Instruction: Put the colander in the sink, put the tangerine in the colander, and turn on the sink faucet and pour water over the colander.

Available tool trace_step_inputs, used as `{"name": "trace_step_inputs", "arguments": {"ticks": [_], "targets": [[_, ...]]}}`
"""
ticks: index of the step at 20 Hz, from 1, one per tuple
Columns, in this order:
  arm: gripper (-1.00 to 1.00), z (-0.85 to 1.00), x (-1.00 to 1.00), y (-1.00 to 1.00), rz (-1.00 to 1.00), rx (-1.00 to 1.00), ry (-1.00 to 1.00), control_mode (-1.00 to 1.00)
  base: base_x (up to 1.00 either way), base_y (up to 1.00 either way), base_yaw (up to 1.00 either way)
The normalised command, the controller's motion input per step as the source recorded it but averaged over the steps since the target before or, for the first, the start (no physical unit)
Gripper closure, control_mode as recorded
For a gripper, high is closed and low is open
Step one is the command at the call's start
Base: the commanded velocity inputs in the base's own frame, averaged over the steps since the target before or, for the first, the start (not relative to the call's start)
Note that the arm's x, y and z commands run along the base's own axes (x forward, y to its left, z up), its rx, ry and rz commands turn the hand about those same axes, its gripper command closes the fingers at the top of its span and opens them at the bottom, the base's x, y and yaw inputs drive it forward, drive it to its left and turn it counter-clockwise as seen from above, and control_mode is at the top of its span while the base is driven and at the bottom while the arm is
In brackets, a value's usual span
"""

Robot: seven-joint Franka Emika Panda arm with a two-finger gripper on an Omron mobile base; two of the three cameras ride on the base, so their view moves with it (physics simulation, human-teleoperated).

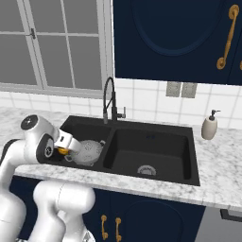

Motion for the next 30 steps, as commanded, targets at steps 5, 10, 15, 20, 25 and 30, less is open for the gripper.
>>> {"name": "trace_step_inputs", "arguments": {"ticks": [5, 10, 15, 20, 25, 30], "targets": [[1.0, -0.11, 0.66, 0.77, 0.01, -0.01, 0.01, -1.0, 0.0, 0.0, 0.0], [1.0, -0.4, 0.86, 0.44, 0.0, 0.0, 0.12, -1.0, 0.0, 0.0, 0.0], [1.0, -0.22, 0.87, 0.16, 0.0, 0.0, 0.2, -1.0, 0.0, 0.0, 0.0], [1.0, -0.15, 0.61, 0.08, 0.0, 0.0, 0.16, -1.0, 0.0, 0.0, 0.0], [1.0, -0.31, 0.34, 0.05, 0.0, -0.01, 0.12, -1.0, 0.0, 0.0, 0.0], [1.0, -0.52, 0.46, 0.0, 0.0, -0.04, 0.05, -1.0, 0.0, 0.0, 0.0]]}}
